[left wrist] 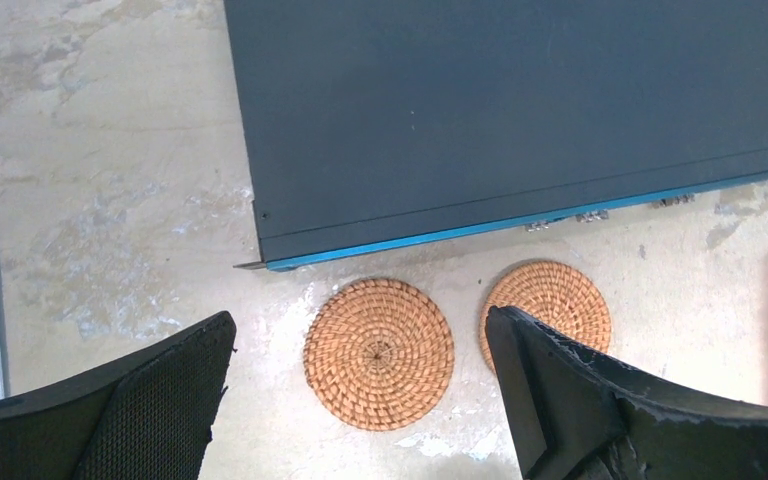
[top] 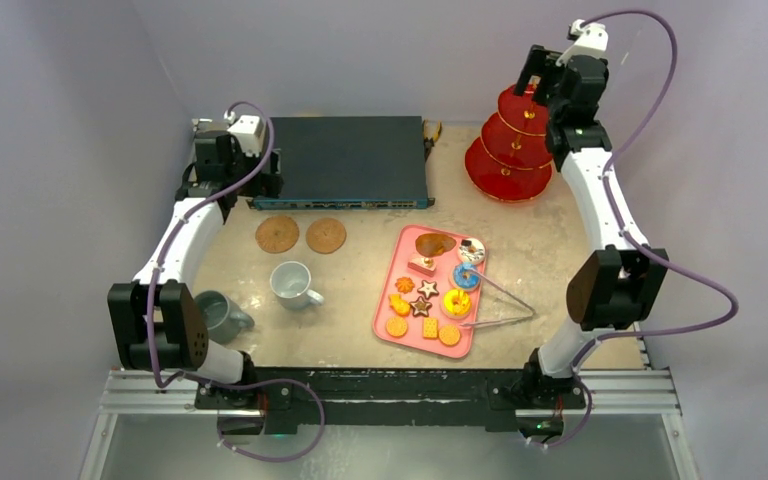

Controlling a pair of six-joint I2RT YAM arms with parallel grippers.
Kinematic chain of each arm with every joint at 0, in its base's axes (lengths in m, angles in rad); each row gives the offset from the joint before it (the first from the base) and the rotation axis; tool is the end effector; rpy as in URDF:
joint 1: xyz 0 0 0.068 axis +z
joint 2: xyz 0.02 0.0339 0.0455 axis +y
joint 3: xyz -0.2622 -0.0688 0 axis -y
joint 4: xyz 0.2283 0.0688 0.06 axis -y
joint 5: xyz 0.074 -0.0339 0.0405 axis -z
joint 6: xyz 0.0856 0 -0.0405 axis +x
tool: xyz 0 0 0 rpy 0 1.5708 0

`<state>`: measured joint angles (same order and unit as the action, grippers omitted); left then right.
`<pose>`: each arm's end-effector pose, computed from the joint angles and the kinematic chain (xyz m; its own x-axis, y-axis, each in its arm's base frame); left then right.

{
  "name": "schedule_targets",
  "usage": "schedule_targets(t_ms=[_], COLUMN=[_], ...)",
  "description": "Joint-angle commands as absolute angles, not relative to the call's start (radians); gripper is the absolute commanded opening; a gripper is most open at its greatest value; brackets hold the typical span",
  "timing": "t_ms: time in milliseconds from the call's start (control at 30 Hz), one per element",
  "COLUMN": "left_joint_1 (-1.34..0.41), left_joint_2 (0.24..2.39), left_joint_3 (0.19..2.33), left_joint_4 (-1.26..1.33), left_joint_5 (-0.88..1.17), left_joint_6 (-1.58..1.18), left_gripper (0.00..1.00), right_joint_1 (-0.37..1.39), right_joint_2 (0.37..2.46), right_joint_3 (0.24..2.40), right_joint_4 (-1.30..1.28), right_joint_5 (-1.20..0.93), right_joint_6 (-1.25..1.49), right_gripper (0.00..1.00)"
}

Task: Serve the afternoon tea

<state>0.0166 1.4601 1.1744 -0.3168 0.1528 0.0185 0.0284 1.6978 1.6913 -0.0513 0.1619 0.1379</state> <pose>0.3578 -0.0071 0.2774 -0.5645 0.0089 -0.8254 0.1194 0.9903 -0.0710 0.4403 -0.0013 0.4229 -0.0389 0.1346 -0.9901 0.1395 0.9819 0.1280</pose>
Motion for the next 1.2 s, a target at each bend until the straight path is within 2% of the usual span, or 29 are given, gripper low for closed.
schedule_targets(t_ms=[0,300,400,567,733,933,1167], left_joint_1=[0.016,0.017,0.017,0.017,0.017,0.017,0.017], left_joint_2=[1.461,1.474,1.470,1.461,1.456,1.445,1.434], left_joint_3=[1.217,1.249,1.249,1.240,1.236,1.232,1.215], left_joint_4=[-0.324,-0.330,-0.326,-0.316,-0.313,-0.311,-0.308], left_joint_5=[0.227,0.278,0.283,0.283,0.270,0.267,0.254], left_joint_6=[0.060,0.046,0.041,0.038,0.045,0.043,0.043], left_gripper=[0.98,0.98,0.99,0.98,0.98,0.99,0.99], right_joint_1=[0.003,-0.094,-0.094,-0.094,-0.094,-0.092,-0.045], right_joint_2=[1.700,1.766,1.781,1.800,1.815,1.814,1.750], right_joint_3=[1.744,1.770,1.767,1.771,1.779,1.778,1.714], right_joint_4=[-0.012,-0.013,-0.005,-0.003,-0.003,0.032,0.086], right_joint_5=[0.151,-0.040,-0.075,-0.115,-0.117,-0.075,-0.013], right_joint_6=[0.147,0.203,0.196,0.195,0.198,0.192,0.133], right_gripper=[0.99,0.99,0.93,0.77,0.57,0.20,0.03])
